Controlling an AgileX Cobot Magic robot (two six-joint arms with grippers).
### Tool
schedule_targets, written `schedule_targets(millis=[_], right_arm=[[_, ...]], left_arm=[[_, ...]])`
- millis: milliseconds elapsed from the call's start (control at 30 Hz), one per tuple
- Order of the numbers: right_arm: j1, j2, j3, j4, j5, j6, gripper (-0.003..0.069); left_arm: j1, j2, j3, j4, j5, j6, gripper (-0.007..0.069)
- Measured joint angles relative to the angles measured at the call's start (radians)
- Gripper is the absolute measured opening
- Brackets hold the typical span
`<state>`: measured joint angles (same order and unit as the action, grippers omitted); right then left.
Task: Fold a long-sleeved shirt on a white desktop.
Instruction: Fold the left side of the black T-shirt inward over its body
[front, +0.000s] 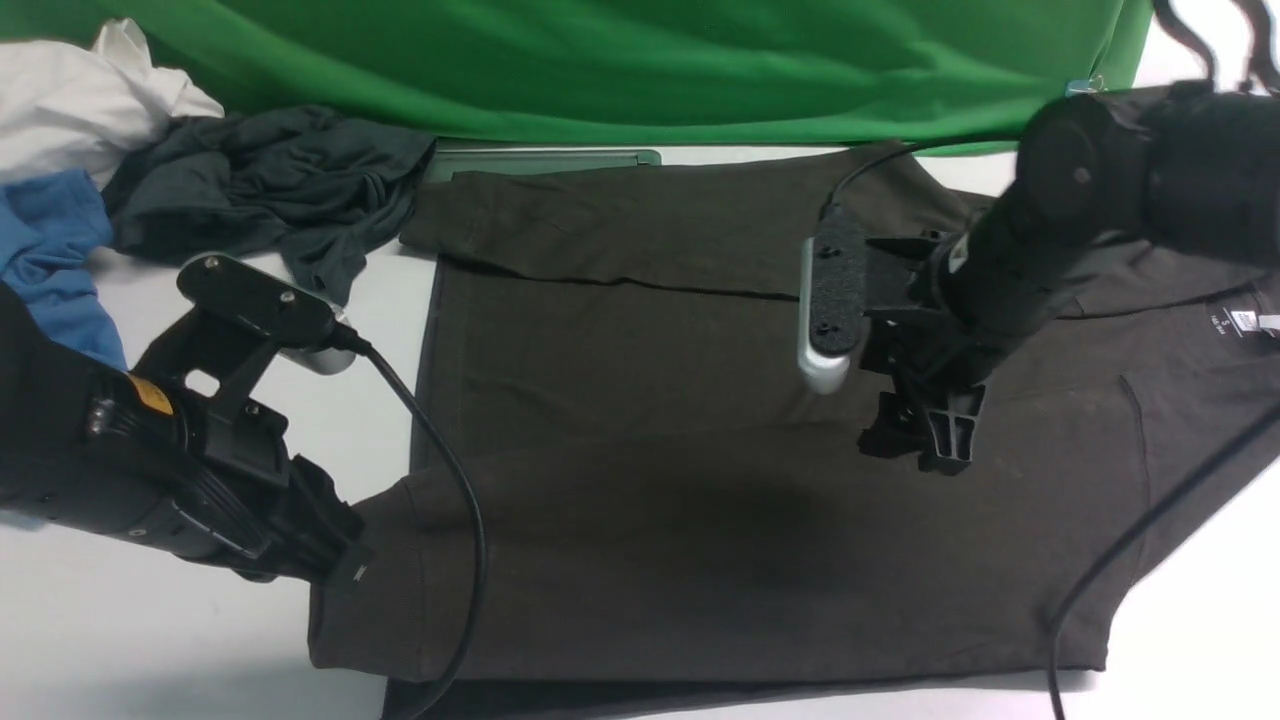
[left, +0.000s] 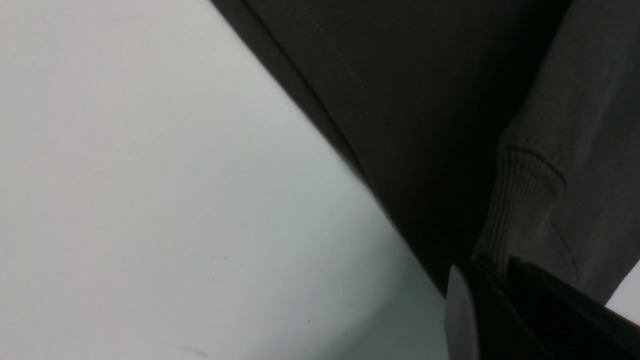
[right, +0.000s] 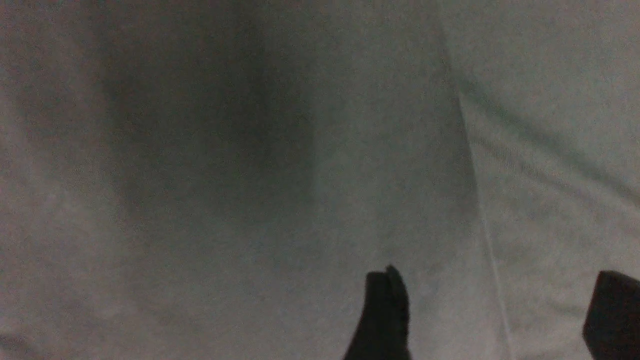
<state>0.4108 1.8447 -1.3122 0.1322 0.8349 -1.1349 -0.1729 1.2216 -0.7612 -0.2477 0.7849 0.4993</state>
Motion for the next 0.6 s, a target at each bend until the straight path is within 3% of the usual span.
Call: schedule_targets(millis=[433,600], right_arm=[[-0.012,0.133,-0.010,0.037,0.002,-0.088,0.0479],[-0.012,0.140,-0.012,0.045,0.002,-0.103,0.0378]], left_arm=[[0.000,0.000,0.000,-0.011,-0.003,-0.002,0.0041],[0.000,0.000,0.000,-0.012,-0.003,-0.002,0.0041]])
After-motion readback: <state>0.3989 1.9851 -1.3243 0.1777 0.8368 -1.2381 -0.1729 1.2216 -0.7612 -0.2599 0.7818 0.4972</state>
